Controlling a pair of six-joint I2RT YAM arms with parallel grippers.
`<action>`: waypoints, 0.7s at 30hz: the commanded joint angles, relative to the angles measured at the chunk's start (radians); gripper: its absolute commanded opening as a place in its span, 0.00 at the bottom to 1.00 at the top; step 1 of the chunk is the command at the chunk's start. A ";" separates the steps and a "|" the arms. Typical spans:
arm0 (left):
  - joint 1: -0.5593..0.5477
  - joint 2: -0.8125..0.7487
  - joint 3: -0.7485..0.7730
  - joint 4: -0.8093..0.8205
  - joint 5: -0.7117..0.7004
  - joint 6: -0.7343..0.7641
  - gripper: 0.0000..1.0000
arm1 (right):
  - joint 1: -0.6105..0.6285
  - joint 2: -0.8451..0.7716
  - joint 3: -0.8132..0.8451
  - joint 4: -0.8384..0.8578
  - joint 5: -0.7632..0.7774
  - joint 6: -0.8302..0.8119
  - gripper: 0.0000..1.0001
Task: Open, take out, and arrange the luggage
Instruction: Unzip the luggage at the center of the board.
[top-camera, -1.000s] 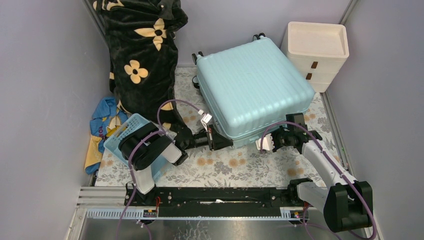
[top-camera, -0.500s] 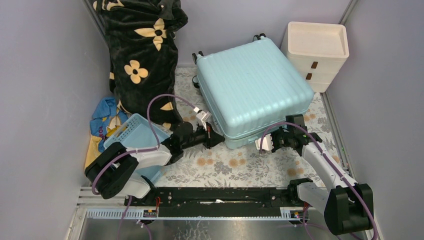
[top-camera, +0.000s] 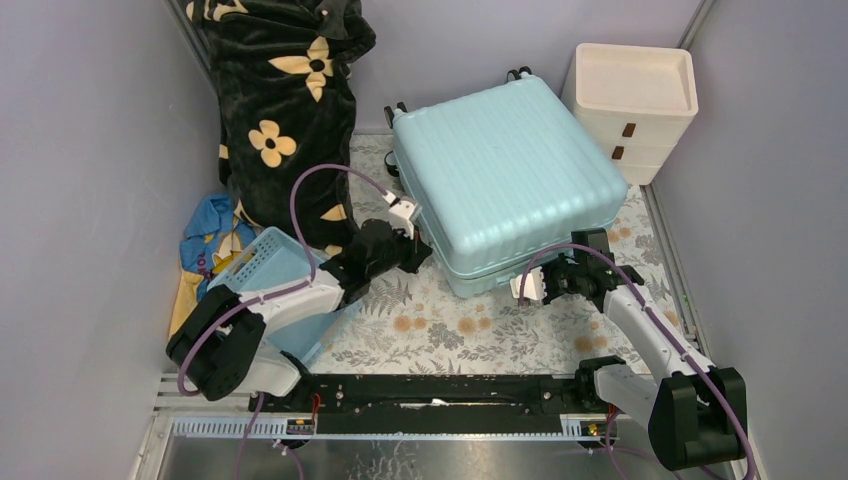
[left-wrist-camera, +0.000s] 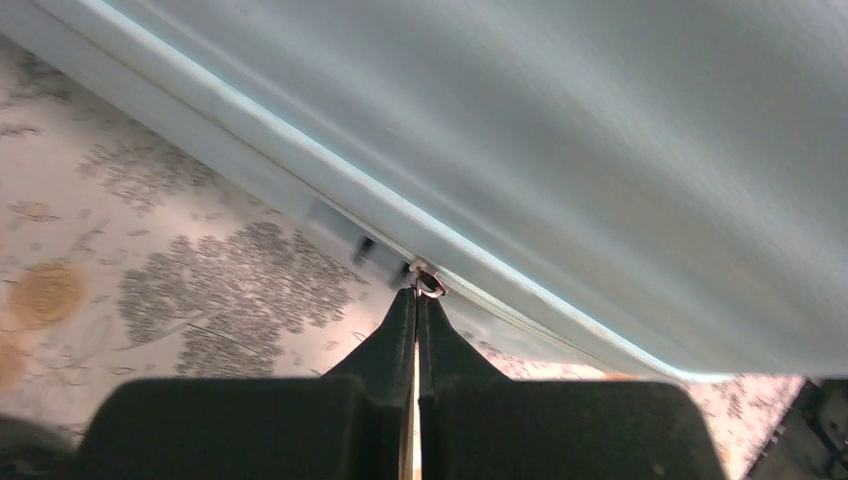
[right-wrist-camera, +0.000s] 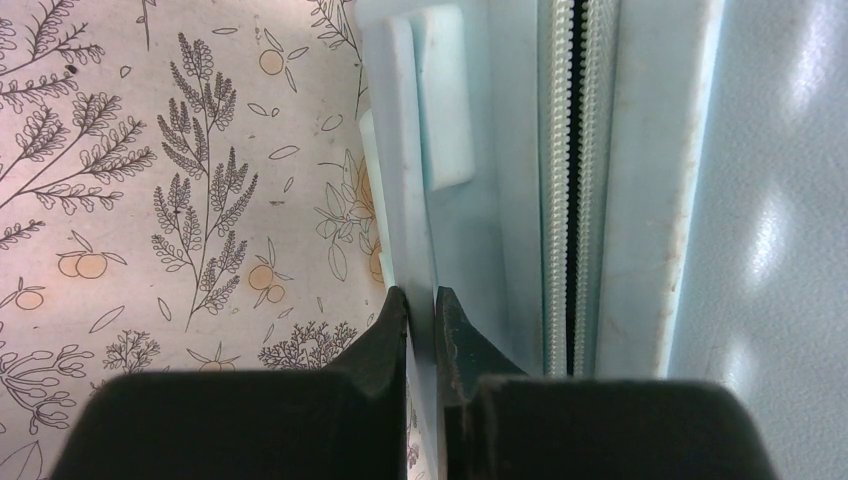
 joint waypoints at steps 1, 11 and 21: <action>0.106 0.028 0.090 -0.070 -0.097 0.108 0.00 | -0.009 0.013 -0.027 -0.047 0.085 0.062 0.02; 0.296 0.198 0.344 -0.168 -0.069 0.120 0.00 | -0.008 0.021 -0.022 -0.056 0.082 0.062 0.02; 0.411 0.360 0.572 -0.253 -0.147 0.131 0.00 | -0.008 0.035 -0.021 -0.052 0.079 0.063 0.02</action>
